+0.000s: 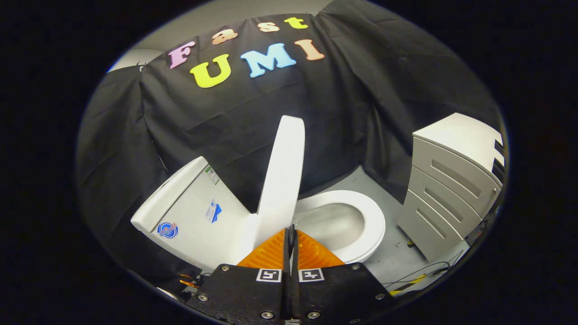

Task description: Open the toilet lid.

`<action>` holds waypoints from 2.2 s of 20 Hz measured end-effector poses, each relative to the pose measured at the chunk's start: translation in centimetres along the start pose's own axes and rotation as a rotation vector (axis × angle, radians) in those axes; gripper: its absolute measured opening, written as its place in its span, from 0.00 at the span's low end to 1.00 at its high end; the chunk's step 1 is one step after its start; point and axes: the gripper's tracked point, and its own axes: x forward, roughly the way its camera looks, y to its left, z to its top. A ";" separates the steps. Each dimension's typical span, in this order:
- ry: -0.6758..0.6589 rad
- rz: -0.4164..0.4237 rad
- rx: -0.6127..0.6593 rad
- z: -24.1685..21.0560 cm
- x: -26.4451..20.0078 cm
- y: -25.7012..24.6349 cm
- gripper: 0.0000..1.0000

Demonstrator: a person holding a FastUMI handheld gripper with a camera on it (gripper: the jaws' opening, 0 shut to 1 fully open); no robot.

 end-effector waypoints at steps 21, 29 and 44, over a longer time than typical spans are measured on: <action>-0.017 0.013 -0.255 1.9 -1.6 7.4 0.00; -0.020 0.024 -0.323 2.1 -2.2 10.5 0.00; -0.013 0.135 -0.476 0.7 -2.8 17.4 0.00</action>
